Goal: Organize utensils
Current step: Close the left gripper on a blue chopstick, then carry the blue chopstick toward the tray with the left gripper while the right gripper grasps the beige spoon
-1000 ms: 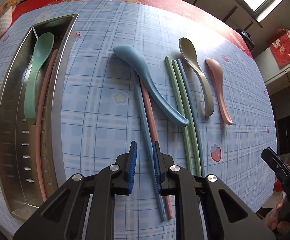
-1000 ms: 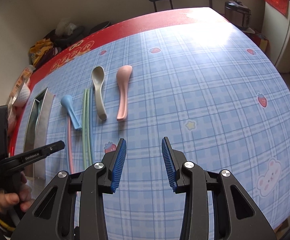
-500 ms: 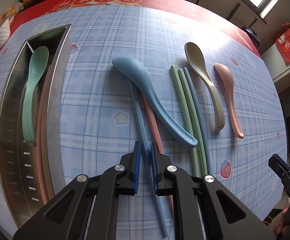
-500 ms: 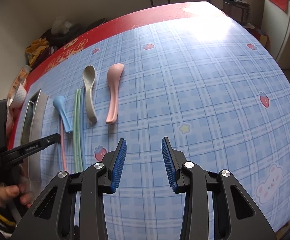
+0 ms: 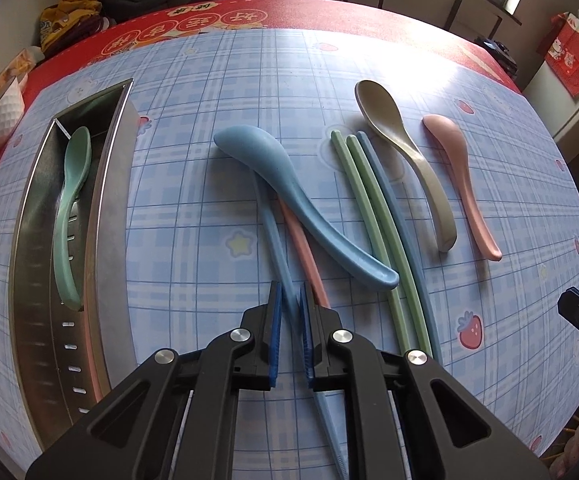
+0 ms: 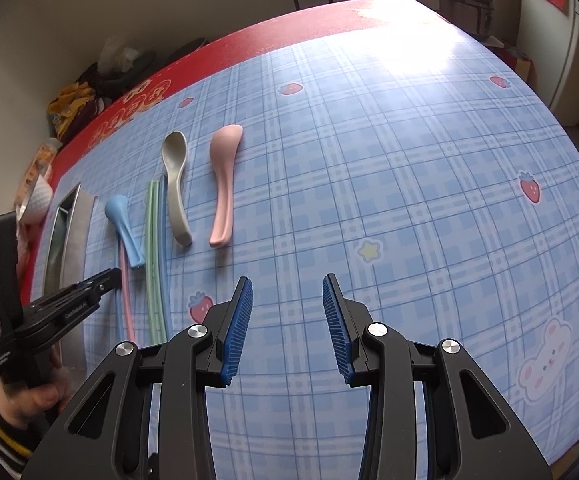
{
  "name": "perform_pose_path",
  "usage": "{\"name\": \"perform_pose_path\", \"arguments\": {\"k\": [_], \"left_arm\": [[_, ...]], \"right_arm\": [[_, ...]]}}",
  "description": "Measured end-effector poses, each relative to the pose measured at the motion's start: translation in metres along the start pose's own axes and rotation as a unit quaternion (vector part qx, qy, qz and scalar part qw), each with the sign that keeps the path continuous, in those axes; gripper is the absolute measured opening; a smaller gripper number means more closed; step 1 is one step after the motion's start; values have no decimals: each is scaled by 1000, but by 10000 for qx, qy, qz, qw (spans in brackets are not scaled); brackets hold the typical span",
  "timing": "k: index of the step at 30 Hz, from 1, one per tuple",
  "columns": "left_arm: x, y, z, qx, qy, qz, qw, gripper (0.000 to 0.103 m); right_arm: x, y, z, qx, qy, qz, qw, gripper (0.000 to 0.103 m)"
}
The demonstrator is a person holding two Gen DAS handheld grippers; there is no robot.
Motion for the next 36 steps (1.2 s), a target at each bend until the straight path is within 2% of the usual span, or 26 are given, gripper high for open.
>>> {"name": "perform_pose_path", "arguments": {"k": [3, 6, 9, 14, 26, 36], "left_arm": [[-1, 1, 0, 9, -103, 78, 9999, 9], [-11, -2, 2, 5, -278, 357, 9990, 6], [-17, -13, 9, -74, -274, 437, 9986, 6], [-22, -33, 23, -153, -496, 566, 9970, 6], [-38, -40, 78, 336, -579, 484, 9966, 6], [-73, -31, 107, 659, -471, 621, 9948, 6]], "right_arm": [[1, -2, 1, 0, -9, -28, 10000, 37], [4, -3, 3, 8, -37, -63, 10000, 37], [8, -4, 7, 38, -53, -115, 9999, 37], [10, -5, 8, 32, -52, -184, 9998, 37], [-32, -3, -2, -14, 196, 175, 9997, 37], [-80, 30, -17, 350, 383, 829, 9952, 37]]}}
Point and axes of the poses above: each gripper's, at about its wrist camera, not at the fingertips, and z roughly against the way its jaws point, x to its right, y to its top, the point moved 7 cm from there along -z, roughly the way its jaws point, and after that the axes turned 2 degrees about -x, right-handed, at the moved point
